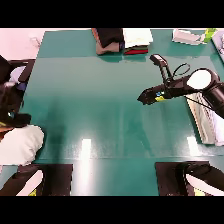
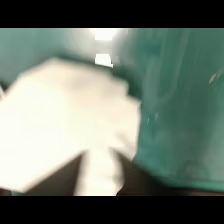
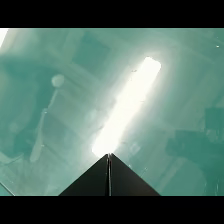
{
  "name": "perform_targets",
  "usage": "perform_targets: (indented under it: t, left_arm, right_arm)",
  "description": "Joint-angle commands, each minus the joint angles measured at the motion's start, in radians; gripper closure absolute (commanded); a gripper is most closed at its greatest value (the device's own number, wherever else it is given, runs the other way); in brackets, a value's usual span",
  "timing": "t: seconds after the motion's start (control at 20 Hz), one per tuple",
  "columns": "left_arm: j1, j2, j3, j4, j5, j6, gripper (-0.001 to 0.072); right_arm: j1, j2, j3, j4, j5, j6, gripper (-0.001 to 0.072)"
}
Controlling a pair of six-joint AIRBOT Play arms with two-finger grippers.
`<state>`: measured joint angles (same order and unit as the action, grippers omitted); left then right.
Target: Fold the shirts.
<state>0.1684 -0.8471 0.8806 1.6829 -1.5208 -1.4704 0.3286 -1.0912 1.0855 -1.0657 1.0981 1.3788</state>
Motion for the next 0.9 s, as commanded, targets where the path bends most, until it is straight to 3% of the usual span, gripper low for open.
perform_targets:
  t: [0.0,0.3,0.35,0.45,0.5,0.65,0.85]
  left_arm:
    - [0.047,0.019,-0.166,0.077,0.04,-0.061,0.0087]
    - [0.047,0.019,-0.257,0.122,0.125,-0.11,0.0089]
    - [0.047,0.019,-0.261,0.123,0.124,-0.125,0.0178]
    - [0.047,0.019,-0.261,0.122,0.123,-0.123,0.0646]
    - [0.047,0.019,-0.259,0.122,0.123,-0.117,0.0681]
    - [0.033,0.019,-0.138,0.108,0.087,-0.114,0.0683]
    - [-0.193,0.02,0.276,0.108,0.059,-0.113,0.0685]
  right_arm:
    - [0.0,-0.001,0.0,0.0,0.0,0.0,0.0695]
    - [0.0,-0.001,0.0,0.0,0.0,0.0,0.0695]
    - [0.0,-0.001,0.0,0.0,0.0,0.0,0.0695]
    - [0.0,0.0,0.0,0.0,-0.001,0.0,0.0695]
    - [0.0,0.0,0.0,0.0,-0.001,0.0,0.0695]
    - [-0.002,0.031,0.027,0.0,-0.007,0.0,0.0695]
    - [-0.05,0.094,0.183,0.0,-0.008,0.012,0.0695]
